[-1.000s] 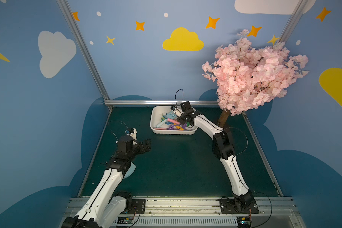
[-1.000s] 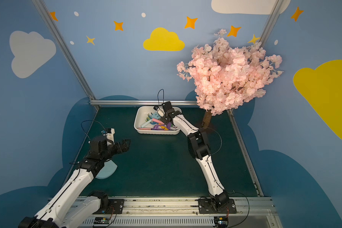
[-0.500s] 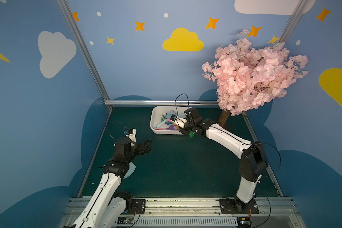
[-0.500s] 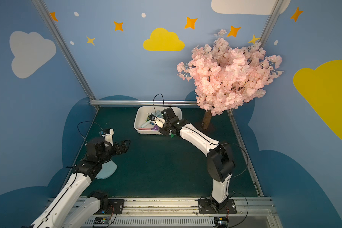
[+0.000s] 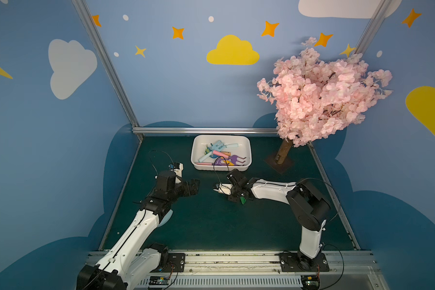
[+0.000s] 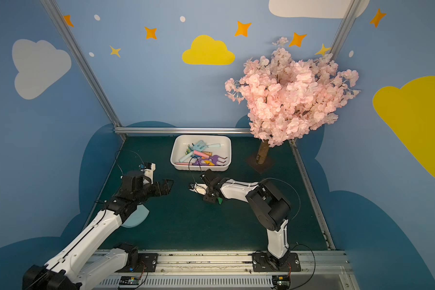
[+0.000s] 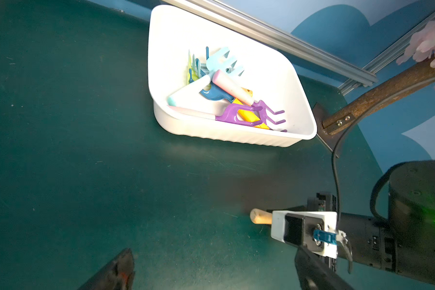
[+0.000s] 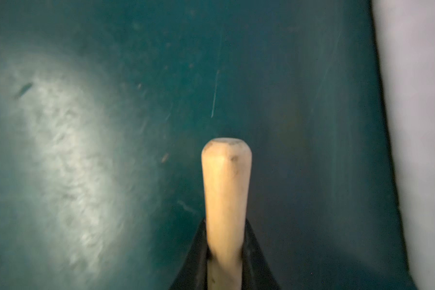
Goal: Take the hand rake out of the storage box
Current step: Place the rake at the center of the board.
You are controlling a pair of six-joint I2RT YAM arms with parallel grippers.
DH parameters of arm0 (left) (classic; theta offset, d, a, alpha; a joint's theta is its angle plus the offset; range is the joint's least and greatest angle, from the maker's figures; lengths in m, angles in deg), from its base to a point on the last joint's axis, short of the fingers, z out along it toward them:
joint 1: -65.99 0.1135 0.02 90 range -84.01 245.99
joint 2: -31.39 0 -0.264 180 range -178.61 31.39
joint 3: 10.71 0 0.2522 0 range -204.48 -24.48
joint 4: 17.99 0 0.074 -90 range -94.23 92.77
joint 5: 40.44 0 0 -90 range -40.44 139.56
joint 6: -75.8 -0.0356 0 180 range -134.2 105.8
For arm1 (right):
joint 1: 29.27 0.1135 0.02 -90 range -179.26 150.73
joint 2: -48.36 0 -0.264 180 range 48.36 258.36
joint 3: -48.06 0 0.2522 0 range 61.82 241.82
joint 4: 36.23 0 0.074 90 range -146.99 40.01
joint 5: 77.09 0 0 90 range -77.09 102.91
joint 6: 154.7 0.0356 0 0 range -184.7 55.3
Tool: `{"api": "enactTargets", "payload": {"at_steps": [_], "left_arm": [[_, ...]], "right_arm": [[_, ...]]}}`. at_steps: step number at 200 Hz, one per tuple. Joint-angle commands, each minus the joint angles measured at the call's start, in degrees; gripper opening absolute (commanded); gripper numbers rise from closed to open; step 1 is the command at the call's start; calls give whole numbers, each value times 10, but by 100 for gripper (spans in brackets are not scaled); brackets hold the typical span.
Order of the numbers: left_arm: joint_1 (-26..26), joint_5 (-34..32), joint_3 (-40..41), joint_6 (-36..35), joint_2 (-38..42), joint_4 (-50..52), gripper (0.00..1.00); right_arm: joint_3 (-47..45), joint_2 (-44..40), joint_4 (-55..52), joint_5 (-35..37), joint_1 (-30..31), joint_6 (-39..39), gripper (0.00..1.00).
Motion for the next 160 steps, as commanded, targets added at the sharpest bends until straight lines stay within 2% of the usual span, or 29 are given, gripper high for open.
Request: {"api": "enactTargets", "payload": {"at_steps": [1, 17, 28, 60, 83, 123, 134, 160], "left_arm": [[-4, -6, -15, -22, -7, 5, 100], [-4, -3, -19, -32, -15, 6, 100], [-5, 1, -22, -36, -21, 9, 100], [-5, 18, -32, -47, -35, 10, 100], [-15, 29, -42, -72, -55, 14, 100], [-90, 21, -78, -163, -135, 21, 100], [-116, 10, -92, -202, -175, 21, 100], [-167, -5, -155, -263, -289, 62, 100]], "right_arm": [[1, 27, -19, 22, 8, -2, 10], [-5, 16, -15, 15, 9, 3, 31], [-15, 2, -8, 9, 8, 5, 38], [-35, -43, -5, -2, 8, 18, 45], [-65, -102, -5, 4, 4, 55, 51], [-153, -256, -13, 5, -50, 168, 88], [-175, -305, -21, -6, -78, 210, 92], [-236, -435, -11, -31, -136, 272, 93]]}}
